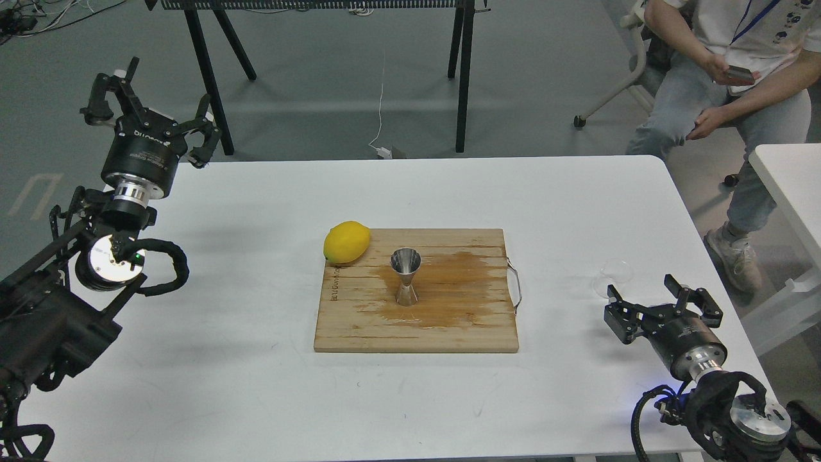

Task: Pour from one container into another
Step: 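Close the right gripper around the clear glass cup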

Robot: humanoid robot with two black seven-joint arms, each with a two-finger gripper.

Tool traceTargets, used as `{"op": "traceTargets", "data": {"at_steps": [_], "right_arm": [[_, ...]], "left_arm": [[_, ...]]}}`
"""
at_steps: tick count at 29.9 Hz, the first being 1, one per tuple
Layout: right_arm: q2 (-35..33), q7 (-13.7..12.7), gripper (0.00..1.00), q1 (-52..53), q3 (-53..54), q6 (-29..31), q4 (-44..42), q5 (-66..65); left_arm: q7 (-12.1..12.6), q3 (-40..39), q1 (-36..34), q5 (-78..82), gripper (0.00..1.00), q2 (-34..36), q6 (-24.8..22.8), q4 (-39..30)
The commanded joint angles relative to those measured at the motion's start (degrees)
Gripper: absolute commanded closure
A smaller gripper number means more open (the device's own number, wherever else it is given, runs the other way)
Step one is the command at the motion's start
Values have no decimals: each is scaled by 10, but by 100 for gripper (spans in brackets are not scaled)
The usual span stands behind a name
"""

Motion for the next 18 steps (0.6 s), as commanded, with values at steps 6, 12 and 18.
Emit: {"op": "traceTargets", "data": {"at_steps": [6,12,18], "right_arm": [[27,1,0,34,-24,-34,-60,-2],[40,1,1,46,-23,-35,-78,-2],[39,-2,2,63,-21,-34,-85,-3]], "left_arm": [[0,1,-1,2,0,4,-4,2],[-1,2,1,2,0,4,-4,2],[-1,2,2,2,0,6,-4,5]]}}
